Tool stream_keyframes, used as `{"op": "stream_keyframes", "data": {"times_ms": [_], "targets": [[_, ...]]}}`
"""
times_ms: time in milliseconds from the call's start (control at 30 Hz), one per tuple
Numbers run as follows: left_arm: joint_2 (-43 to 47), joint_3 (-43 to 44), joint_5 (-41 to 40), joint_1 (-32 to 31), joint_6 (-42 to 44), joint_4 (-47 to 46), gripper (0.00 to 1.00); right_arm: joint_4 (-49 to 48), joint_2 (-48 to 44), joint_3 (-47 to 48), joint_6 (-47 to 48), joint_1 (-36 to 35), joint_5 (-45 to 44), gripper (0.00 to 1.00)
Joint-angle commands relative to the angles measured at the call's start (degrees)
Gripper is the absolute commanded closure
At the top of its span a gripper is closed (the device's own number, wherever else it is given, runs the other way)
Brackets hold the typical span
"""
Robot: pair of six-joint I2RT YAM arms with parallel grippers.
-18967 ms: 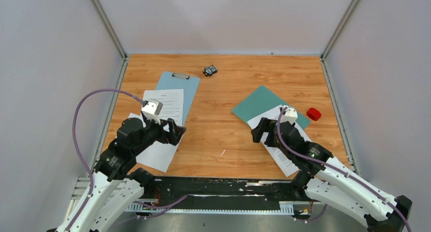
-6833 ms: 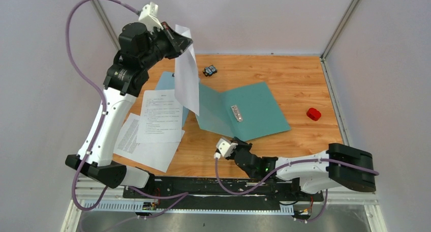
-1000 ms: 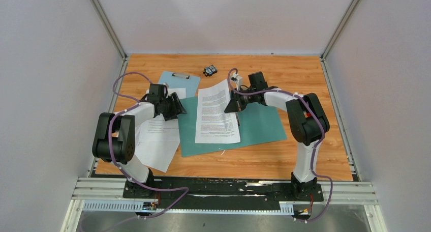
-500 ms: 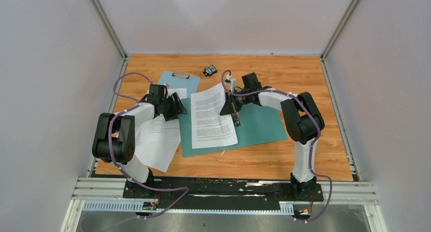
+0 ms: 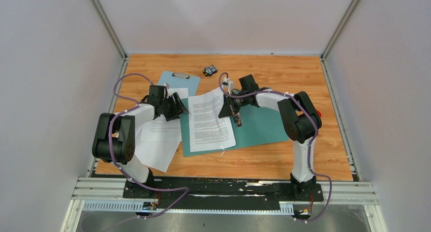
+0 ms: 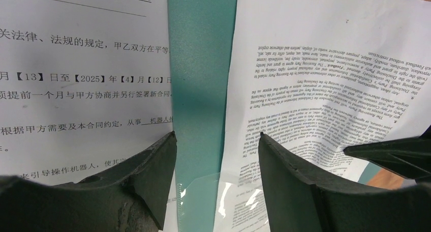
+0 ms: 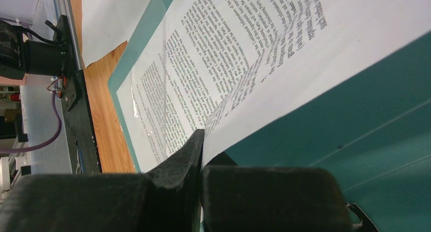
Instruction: Put the files into the folder
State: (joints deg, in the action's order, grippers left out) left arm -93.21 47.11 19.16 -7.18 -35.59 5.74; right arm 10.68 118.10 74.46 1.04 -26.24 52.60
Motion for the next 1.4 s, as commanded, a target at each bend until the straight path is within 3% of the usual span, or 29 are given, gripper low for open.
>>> {"op": "stream_keyframes", "data": {"times_ms": [0,300,900,1133,1267,1367], "targets": [[1.46,-0.27,1.55,-0.16,-0.87,-2.73,0.32,-0.23,0.94,2.62,-0.03,-0.78,0.37,1.00],[1.64,-0.88,1.65,-0.20,-1.43,-3.54,0.32,-4.67,0.77,0.22,-5.36,-1.68,-1.06,1.00],[2.37,-1.24,1.85,-0.20,-1.51,-3.66,0.32,-4.14,3.97,1.27,-9.08,-1.97,-3.83,1.00],[5.00,1.20,-1.94,-0.20,1.15,1.37,0.31,-4.58,3.47,0.43,-10.79,-1.63,-5.77,1.00],[6.34,1.63,-4.98,-0.20,2.57,3.98,0.31,-4.90,2.58,-0.02,-13.69,-0.47,-7.50,0.81],[6.16,0.96,-4.90,-0.20,2.84,3.94,0.31,-5.87,1.63,-0.87,-15.87,0.67,-8.39,0.81]]}}
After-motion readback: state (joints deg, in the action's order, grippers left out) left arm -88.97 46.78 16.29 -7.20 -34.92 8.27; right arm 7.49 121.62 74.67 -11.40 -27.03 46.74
